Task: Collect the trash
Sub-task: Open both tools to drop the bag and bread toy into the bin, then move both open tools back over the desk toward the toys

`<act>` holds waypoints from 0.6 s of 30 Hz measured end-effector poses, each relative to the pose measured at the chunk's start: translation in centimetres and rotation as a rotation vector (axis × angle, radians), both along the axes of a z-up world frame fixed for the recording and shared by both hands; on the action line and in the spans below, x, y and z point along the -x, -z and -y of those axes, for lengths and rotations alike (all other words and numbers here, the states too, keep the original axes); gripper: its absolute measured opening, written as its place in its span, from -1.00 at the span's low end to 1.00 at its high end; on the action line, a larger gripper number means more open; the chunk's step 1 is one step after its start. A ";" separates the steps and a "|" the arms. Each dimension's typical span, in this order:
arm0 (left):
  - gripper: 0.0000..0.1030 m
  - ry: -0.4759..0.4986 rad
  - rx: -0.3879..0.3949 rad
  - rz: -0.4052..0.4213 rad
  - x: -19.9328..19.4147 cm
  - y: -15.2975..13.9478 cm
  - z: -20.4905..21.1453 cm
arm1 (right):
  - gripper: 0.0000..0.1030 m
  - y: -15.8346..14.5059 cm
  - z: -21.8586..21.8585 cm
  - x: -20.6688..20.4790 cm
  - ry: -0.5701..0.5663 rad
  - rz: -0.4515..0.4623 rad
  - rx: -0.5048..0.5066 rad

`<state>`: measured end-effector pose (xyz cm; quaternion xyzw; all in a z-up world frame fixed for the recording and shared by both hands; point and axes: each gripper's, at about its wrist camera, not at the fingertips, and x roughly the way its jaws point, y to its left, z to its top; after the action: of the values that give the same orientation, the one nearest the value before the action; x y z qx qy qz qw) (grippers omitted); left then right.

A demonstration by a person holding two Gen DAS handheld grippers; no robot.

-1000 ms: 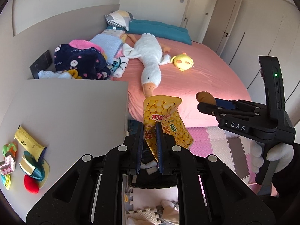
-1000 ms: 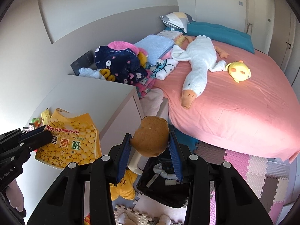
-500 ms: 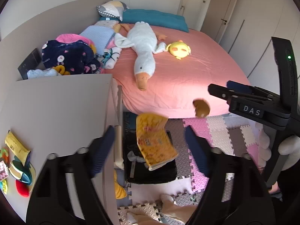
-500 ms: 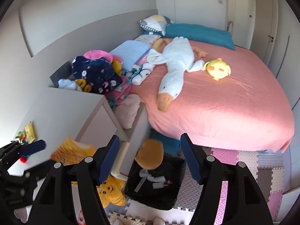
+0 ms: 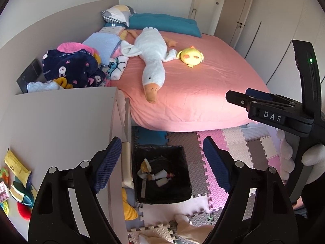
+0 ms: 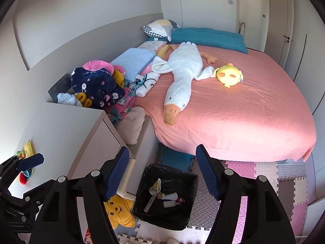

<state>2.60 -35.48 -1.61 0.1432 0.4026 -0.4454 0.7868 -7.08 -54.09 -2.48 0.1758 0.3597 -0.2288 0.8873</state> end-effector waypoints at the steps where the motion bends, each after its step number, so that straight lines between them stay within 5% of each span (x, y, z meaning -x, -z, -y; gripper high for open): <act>1: 0.55 -0.006 -0.001 0.001 -0.1 0.0 -0.2 | 0.34 0.0 -0.1 0.0 -0.001 0.000 -0.002; 18: 0.55 -0.123 -0.018 0.012 -1.2 -0.1 -6.0 | 0.34 -0.4 -5.3 -3.0 -0.117 0.010 -0.014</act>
<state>3.82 -29.48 -1.55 0.1279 0.4097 -0.3919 0.8138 -4.05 -48.84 -2.07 0.1617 0.3664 -0.1733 0.8997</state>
